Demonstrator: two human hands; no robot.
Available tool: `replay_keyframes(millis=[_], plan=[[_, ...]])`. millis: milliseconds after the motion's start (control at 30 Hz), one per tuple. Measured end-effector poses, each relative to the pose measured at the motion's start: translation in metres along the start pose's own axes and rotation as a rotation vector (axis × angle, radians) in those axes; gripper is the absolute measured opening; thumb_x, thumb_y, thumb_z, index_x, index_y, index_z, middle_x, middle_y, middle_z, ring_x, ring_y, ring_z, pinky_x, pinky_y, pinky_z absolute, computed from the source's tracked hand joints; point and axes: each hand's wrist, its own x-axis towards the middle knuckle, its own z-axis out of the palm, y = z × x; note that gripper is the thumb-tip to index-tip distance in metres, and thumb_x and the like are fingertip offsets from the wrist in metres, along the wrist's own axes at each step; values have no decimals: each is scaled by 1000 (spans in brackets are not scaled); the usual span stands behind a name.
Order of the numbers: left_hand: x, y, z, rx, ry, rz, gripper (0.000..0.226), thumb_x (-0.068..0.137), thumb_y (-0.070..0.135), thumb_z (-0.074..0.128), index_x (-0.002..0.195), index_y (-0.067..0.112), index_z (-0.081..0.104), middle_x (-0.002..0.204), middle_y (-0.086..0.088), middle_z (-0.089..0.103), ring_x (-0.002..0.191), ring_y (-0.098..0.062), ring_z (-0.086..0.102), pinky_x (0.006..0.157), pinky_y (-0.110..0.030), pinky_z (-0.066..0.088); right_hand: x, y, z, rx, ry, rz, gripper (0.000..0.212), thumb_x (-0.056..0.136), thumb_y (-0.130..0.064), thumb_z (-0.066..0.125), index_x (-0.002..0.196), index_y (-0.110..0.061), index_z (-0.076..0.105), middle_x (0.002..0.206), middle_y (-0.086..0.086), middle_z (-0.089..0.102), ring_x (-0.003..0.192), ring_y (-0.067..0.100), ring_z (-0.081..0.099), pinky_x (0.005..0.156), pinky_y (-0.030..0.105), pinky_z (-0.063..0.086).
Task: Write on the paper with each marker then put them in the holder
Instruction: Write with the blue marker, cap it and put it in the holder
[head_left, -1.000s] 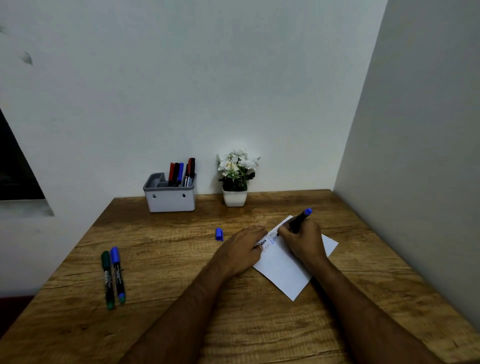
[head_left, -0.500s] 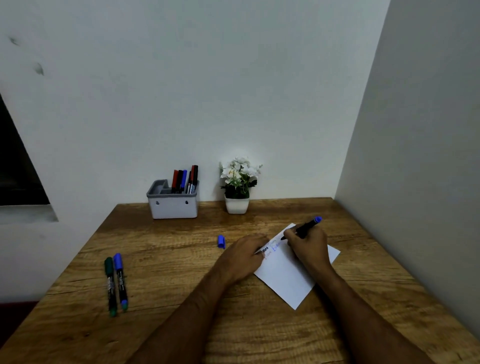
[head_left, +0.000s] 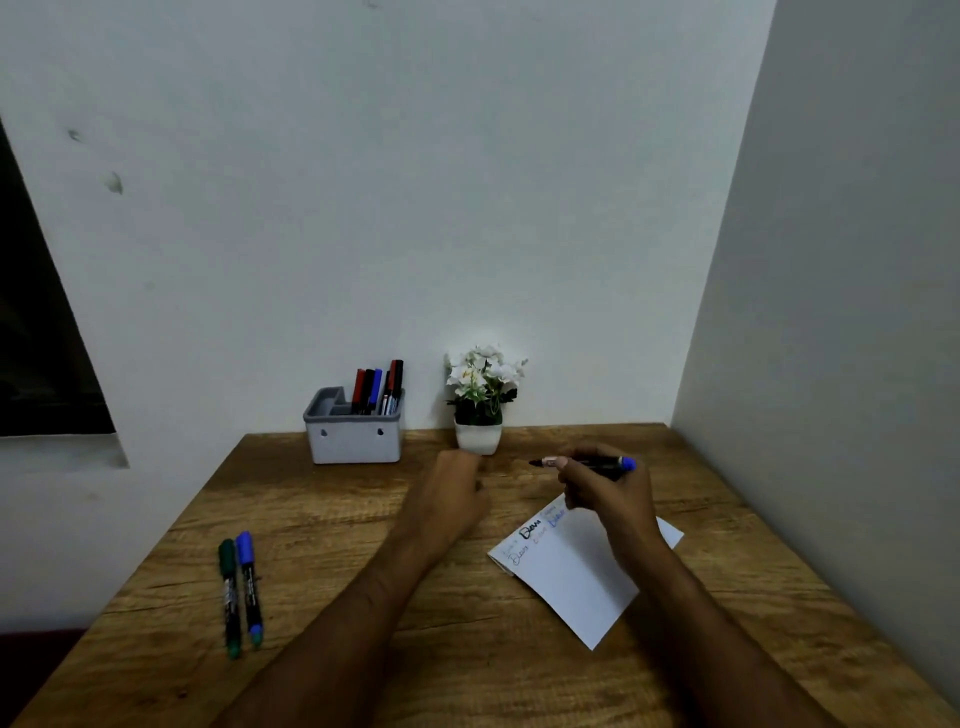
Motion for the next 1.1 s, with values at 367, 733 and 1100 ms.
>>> replay_keyframes(millis=[367, 733, 1100], plan=[[-12, -17, 2, 143, -34, -146, 13, 80, 20, 63, 88, 15, 73, 89, -3, 71, 81, -17, 67, 72, -33, 60, -3, 4, 15, 59, -48, 43, 21, 84, 5, 78, 101, -7, 80, 93, 16, 79, 83, 35, 78, 74, 36, 63], [2, -15, -18, -422, 109, -460, 9, 75, 19, 83, 81, 17, 77, 80, 4, 72, 74, -9, 67, 69, -22, 56, -4, 11, 23, -103, 18, 62, 13, 76, 10, 82, 80, -1, 76, 71, 12, 77, 67, 26, 76, 58, 27, 57], [11, -1, -48, -1025, 259, -676, 7, 80, 3, 77, 87, 4, 75, 81, -11, 74, 62, -15, 69, 51, -14, 53, -13, 8, 50, -158, -84, -3, 13, 76, 6, 84, 76, 4, 71, 70, 15, 75, 62, 29, 72, 57, 30, 57]])
